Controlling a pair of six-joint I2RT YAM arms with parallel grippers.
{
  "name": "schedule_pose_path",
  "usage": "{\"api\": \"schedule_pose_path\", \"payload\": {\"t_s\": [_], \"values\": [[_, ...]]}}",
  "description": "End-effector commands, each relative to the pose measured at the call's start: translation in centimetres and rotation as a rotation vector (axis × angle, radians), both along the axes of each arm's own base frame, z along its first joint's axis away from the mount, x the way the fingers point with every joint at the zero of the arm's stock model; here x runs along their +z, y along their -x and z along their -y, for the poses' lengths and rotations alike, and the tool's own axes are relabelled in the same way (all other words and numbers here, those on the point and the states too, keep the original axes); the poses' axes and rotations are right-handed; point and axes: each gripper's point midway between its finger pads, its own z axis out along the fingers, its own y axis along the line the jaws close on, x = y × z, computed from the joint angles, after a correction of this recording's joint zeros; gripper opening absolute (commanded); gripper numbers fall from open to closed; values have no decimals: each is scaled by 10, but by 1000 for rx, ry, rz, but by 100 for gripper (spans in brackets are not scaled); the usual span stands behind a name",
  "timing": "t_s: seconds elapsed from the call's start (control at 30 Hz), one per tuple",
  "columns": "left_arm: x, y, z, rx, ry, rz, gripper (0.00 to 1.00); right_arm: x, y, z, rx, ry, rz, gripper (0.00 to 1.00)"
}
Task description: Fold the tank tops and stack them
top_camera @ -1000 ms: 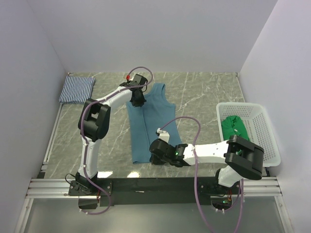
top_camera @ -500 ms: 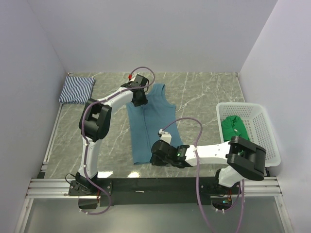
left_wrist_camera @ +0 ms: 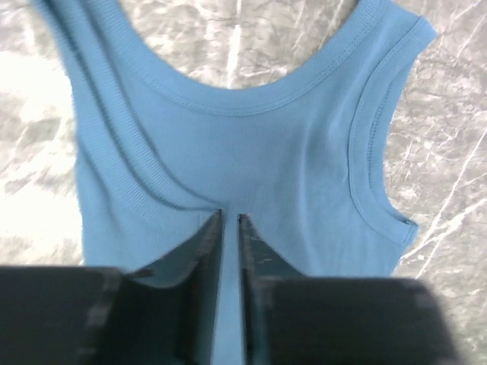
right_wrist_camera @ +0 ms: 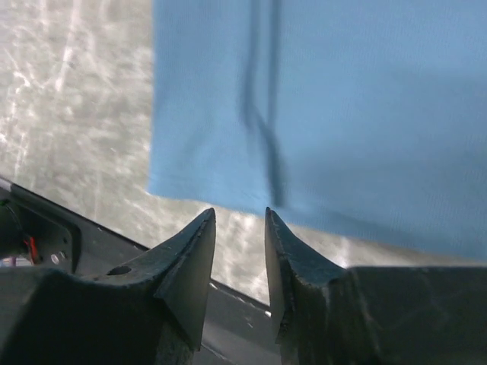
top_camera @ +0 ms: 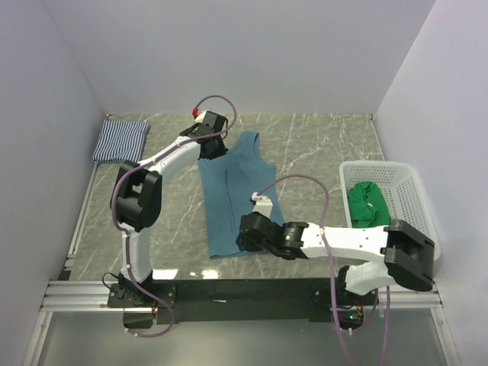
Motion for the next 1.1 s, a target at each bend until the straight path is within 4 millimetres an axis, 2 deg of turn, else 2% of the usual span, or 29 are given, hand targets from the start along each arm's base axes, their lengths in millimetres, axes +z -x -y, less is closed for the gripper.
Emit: {"api": "schedule_pose_path", "payload": {"t_s": [0.0, 0.07, 0.1, 0.17, 0.3, 0.4, 0.47, 0.5, 0.57, 0.6, 0.7, 0.8, 0.83, 0.93, 1.03, 1.07], "values": [[8, 7, -9, 62, 33, 16, 16, 5, -14, -15, 43, 77, 63, 39], [-7, 11, -9, 52, 20, -20, 12, 4, -17, -25, 73, 101, 71, 36], [-13, 12, -9, 46, 14, -32, 8, -8, -18, -27, 81, 139, 61, 36], [-28, 15, -5, 14, 9, -63, 6, -14, -21, -31, 87, 166, 63, 34], [-51, 21, -1, -34, 6, -110, 5, -42, -18, -30, 96, 241, 36, 32], [-75, 28, -2, -59, -19, -169, 5, -57, -6, -38, 134, 274, 20, 31], [-84, 30, -3, -70, -31, -190, 5, -59, 0, -49, 150, 272, 13, 31], [-88, 32, -6, -66, -40, -203, 5, -69, 9, -53, 175, 291, 0, 31], [-97, 35, -8, -70, -52, -226, 5, -70, 17, -67, 196, 270, -21, 30], [-100, 35, -11, -68, -59, -234, 5, -77, 22, -71, 208, 276, -36, 30], [-108, 36, -21, -73, -89, -262, 5, -75, 35, -95, 241, 220, -70, 30], [-106, 34, -30, -89, -95, -267, 8, -61, 44, -127, 279, 120, -90, 30], [-102, 33, -32, -103, -97, -259, 9, -52, 45, -140, 290, 81, -89, 30], [-86, 28, -39, -121, -101, -233, 16, -35, 41, -162, 297, 25, -68, 30], [-60, 21, -41, -131, -91, -181, 27, -16, 33, -168, 288, -6, -27, 31], [-54, 19, -40, -135, -87, -165, 29, -4, 30, -166, 281, -13, -10, 32]]}}
